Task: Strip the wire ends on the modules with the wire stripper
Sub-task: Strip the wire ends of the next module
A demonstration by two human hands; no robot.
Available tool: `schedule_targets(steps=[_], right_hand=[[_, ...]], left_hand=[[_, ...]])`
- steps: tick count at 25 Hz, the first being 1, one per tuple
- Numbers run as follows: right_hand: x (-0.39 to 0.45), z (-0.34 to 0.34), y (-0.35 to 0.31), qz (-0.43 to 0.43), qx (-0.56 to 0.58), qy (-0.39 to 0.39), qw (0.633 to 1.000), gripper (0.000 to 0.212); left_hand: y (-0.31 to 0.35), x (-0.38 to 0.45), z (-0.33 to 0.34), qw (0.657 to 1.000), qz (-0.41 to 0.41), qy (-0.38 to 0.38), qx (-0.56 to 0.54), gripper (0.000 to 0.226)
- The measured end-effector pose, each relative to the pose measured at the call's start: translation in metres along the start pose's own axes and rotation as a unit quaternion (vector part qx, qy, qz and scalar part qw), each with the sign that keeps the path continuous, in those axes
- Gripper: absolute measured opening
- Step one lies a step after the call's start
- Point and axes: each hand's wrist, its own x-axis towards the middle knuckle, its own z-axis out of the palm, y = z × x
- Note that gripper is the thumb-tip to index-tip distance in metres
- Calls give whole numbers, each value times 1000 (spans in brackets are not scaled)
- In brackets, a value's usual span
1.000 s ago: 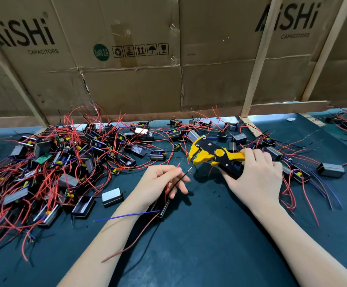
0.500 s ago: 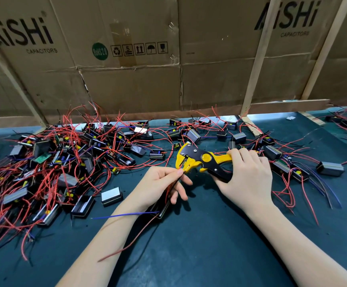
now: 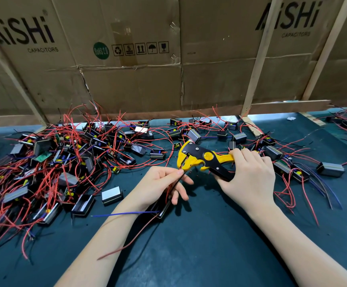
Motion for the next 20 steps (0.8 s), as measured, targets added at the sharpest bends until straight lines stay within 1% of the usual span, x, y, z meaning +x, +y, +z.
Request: schedule_targets(steps=[3,11,16,20], right_hand=[[0,0,1,-4,7,5,1000,48],[1,1,3,-21,5,2,1000,49],[0,1,3,-22,7,-2,1000,48],[0,0,1,-23,9,7,1000,49]], left_hand=[[1,-1,1,1000,-5,3,10,38],[2,-2,1,1000,-13,1,15,37],[3,-3,1,1000,-9,-5,8,42],[3,-3,-1,1000,-14,-11,-5,40]])
